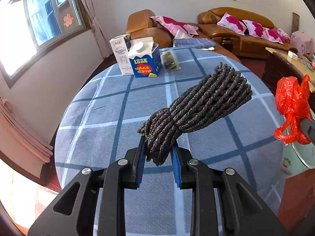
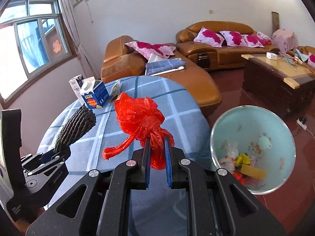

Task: Collect trash
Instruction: 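Lift and carry the black net and red net over the teal bucket, then open both grippers over the bucket to drop the two nets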

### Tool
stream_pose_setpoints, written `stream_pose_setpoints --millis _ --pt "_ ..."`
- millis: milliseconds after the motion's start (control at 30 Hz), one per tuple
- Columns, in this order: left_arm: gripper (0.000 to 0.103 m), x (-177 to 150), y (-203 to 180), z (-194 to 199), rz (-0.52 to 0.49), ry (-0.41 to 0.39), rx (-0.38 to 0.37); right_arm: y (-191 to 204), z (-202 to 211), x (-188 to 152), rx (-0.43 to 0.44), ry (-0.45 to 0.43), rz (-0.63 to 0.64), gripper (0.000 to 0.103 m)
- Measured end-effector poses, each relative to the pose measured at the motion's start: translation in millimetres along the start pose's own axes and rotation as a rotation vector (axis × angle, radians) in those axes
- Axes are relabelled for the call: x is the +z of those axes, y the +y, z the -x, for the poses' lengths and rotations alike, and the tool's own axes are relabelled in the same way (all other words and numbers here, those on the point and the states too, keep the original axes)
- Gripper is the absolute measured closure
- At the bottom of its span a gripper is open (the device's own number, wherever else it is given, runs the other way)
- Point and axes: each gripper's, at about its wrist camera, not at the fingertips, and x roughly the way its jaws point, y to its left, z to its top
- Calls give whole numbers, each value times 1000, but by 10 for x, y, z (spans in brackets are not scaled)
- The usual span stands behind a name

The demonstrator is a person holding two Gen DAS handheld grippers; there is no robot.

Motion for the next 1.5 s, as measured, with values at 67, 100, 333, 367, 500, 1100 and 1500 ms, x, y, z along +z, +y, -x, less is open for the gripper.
stream_pose_setpoints --millis 67,100,333,367,500,1100,1500 --pt "79 -18 -44 53 -6 -5 0 -54 42 -16 -5 -5 -7 90" --pt "79 -31 -65 73 -10 -8 -1 -81 66 -26 -11 -9 -11 90" --pt "79 -68 -237 162 -19 -7 -29 -312 221 -99 -42 -31 -41 90" --pt "78 -75 -266 166 -19 -3 -35 -339 241 -113 -46 -33 -45 90" --pt "78 -96 -391 191 -24 4 -55 -463 289 -145 -64 -42 -67 90" --pt "78 2 -1090 247 -129 -35 -90 -1091 370 -207 -161 -71 -179 90" --pt "78 136 -1828 208 -205 -44 -174 -1726 81 -182 -299 -20 -266 89"
